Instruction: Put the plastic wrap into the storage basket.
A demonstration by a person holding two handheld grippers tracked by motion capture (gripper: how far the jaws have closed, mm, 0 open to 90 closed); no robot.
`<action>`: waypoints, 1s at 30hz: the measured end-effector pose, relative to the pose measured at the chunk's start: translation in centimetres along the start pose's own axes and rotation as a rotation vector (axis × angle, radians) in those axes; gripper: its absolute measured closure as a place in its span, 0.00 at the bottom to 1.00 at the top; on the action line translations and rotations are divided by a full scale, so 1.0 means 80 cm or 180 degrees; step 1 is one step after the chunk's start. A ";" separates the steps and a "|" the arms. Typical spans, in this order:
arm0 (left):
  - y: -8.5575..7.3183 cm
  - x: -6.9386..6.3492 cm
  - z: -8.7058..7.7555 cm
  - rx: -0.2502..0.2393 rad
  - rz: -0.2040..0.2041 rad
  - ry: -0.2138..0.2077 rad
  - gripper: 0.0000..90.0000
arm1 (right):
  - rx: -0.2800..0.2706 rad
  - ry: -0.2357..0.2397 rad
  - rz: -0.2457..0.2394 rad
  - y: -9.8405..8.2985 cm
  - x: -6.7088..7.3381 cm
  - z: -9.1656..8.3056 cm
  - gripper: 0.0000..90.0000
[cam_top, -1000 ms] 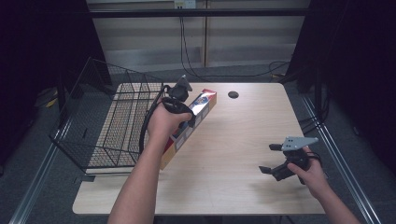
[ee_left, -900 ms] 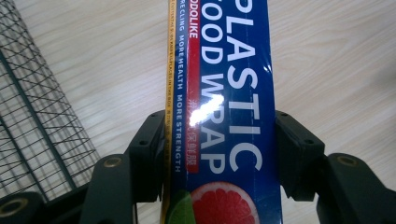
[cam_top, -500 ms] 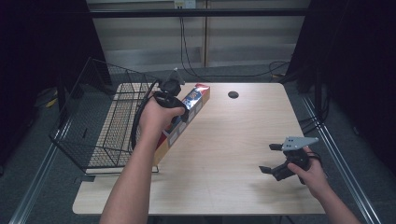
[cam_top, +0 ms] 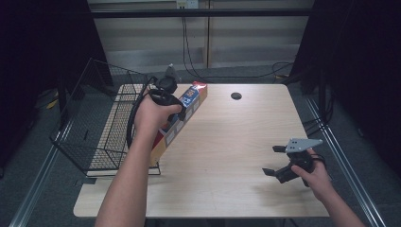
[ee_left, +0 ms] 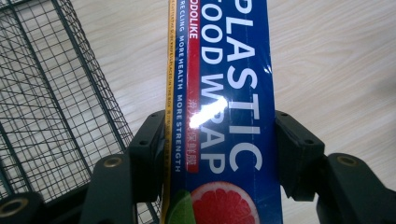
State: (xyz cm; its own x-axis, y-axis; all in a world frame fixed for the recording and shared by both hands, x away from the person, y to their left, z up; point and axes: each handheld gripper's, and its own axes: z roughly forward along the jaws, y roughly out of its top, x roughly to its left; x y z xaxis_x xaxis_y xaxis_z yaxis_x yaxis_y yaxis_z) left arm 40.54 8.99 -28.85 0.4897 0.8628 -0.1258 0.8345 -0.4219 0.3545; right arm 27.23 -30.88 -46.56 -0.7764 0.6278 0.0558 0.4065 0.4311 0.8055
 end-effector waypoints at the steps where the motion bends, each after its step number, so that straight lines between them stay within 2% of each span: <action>1: 0.000 0.001 -0.002 0.0016 0.0001 -0.0001 0.48 | 0.0003 0.0000 0.0000 0.000 0.000 0.000 0.02; 4: 0.000 0.003 -0.005 0.0013 -0.0007 0.0001 0.48 | 0.0008 0.0001 -0.0004 0.000 0.000 0.001 0.02; 6: 0.000 0.004 -0.009 -0.0002 -0.0060 0.0001 0.48 | 0.0004 -0.0006 -0.0003 0.000 0.001 0.001 0.02; 9: -0.001 0.008 -0.012 -0.0013 -0.0047 -0.0001 0.48 | 0.0001 0.0005 -0.0002 0.000 0.000 0.000 0.02; 20: -0.004 0.020 -0.027 -0.0031 -0.0107 0.0079 0.48 | 0.0006 0.0005 -0.0006 0.000 0.000 0.001 0.02; 21: -0.005 0.021 -0.028 -0.0047 -0.0149 0.0079 0.48 | 0.0003 -0.0005 -0.0009 0.000 0.000 0.001 0.02; 23: -0.005 0.023 -0.031 -0.0015 -0.0109 0.0086 0.48 | 0.0011 0.0012 -0.0008 0.000 0.000 0.001 0.02; 24: -0.005 0.023 -0.031 -0.0065 -0.0147 0.0089 0.48 | 0.0013 0.0010 -0.0006 0.000 0.000 0.002 0.02; 30: -0.007 0.030 -0.041 -0.0064 -0.0178 0.0136 0.48 | 0.0012 -0.0015 -0.0015 0.001 0.001 0.002 0.02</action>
State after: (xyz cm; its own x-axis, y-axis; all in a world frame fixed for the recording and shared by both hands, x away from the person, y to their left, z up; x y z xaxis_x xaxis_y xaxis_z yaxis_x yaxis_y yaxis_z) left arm 40.38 12.23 -26.30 0.4308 0.8962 -0.1065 0.8548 -0.3673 0.3667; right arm 27.25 -30.74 -46.59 -0.7761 0.6288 0.0491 0.4046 0.4366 0.8035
